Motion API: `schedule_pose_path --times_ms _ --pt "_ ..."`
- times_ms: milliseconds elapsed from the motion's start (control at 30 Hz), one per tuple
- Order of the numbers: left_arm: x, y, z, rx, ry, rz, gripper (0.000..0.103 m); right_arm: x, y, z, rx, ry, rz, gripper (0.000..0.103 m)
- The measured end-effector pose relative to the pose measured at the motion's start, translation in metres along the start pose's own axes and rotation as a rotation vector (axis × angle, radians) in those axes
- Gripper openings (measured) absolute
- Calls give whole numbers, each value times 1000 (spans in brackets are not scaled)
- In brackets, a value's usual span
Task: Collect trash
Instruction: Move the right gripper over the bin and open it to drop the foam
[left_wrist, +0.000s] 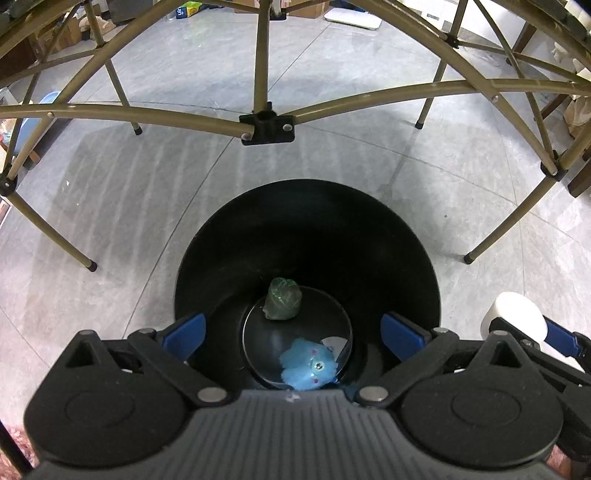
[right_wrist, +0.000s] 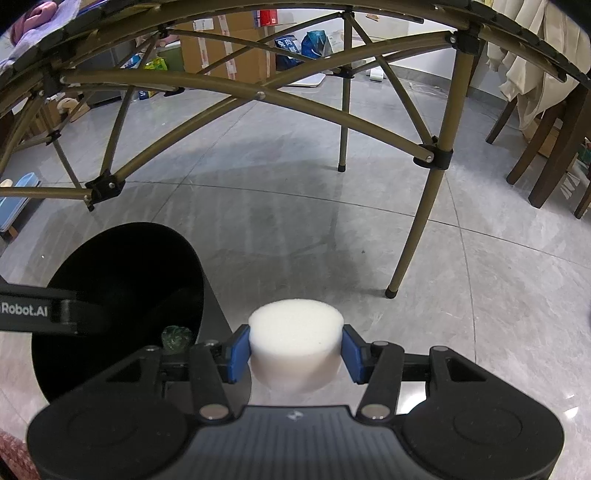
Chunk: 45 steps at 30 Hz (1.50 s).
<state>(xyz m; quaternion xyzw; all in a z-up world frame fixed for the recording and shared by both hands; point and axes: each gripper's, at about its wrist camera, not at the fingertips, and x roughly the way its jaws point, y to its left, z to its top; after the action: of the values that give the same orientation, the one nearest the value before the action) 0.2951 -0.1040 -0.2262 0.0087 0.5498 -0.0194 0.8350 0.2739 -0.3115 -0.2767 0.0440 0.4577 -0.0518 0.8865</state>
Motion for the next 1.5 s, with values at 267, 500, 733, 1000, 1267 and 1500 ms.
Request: schedule_pose_path --times_ms 267,500,733,1000,1267,1500 --pt "-8 16 0 2 4 6 103 -5 10 1 -13 1 16 51" --pt "-18 31 0 18 -26 37 103 -15 24 5 -38 -7 30 51" --pt "-26 53 2 -9 -43 47 103 -24 47 11 -87 -16 41 51" --pt "-34 78 -1 -44 -57 56 103 -32 75 18 -125 -12 65 51" --pt "-39 102 -5 -89 -61 75 103 -28 101 19 -160 11 80 51" --pt "-40 123 -9 -133 -51 100 103 -17 118 20 -166 43 85 51"
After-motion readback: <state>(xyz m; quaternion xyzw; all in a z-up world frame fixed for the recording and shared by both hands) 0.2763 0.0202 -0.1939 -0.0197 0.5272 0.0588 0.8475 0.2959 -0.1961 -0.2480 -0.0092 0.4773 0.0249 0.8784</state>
